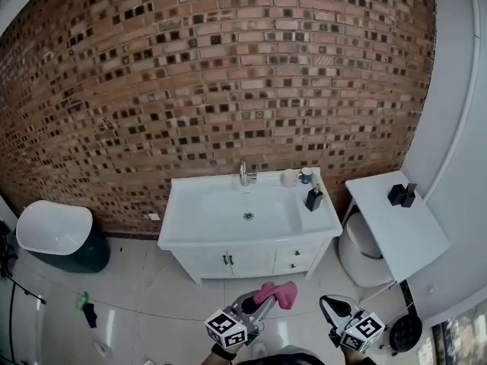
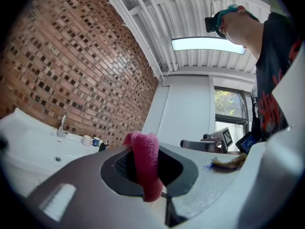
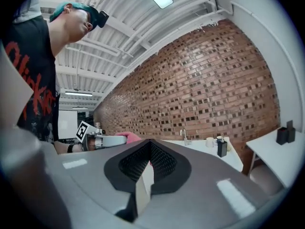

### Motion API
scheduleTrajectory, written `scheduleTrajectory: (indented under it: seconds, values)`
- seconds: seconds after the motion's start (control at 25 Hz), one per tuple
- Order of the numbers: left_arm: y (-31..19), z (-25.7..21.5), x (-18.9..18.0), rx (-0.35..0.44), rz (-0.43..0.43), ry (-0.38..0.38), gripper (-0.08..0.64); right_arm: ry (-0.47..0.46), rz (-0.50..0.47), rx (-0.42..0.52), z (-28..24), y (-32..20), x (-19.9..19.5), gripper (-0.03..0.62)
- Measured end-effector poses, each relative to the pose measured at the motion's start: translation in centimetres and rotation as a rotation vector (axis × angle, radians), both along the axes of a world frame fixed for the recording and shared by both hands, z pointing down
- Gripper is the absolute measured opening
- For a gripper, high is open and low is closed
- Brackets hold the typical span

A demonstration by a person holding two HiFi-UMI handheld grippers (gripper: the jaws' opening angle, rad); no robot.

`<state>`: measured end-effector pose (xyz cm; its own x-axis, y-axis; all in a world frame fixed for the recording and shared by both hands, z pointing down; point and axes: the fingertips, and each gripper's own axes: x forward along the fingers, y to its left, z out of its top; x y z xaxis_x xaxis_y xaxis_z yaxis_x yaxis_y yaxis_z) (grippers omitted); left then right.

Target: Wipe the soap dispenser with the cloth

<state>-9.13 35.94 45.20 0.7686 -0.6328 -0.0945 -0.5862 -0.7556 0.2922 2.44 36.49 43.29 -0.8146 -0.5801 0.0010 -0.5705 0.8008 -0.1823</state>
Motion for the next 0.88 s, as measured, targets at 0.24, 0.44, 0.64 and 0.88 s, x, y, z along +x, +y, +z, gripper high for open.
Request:
scheduleTrajectory:
  seconds: [0.24, 0.44, 0.64, 0.88]
  values:
    - [-6.0, 2.3, -1.5, -0.102, -0.023, 0.036, 0.046, 0.046, 0.074, -0.066, 2.5, -7.5, -0.5, 0.0]
    - [-14.7, 2.9, -1.5, -0.1, -0.048, 0.006, 0.046, 0.092, 0.013, 0.051, 3.1, -16.5, -1.5, 0.0]
    - [-23.5, 0.4, 0.0, -0.049, -0.066, -0.045, 0.046, 0.025, -0.08, 0.138, 1.0, -24.5, -2.7, 0.002]
    - [-31.9, -0.6, 1.5, -0.068, -0.048, -0.054, 0.046, -0.021, -0.038, 0.052, 2.2, -32.9, -0.7, 0.0]
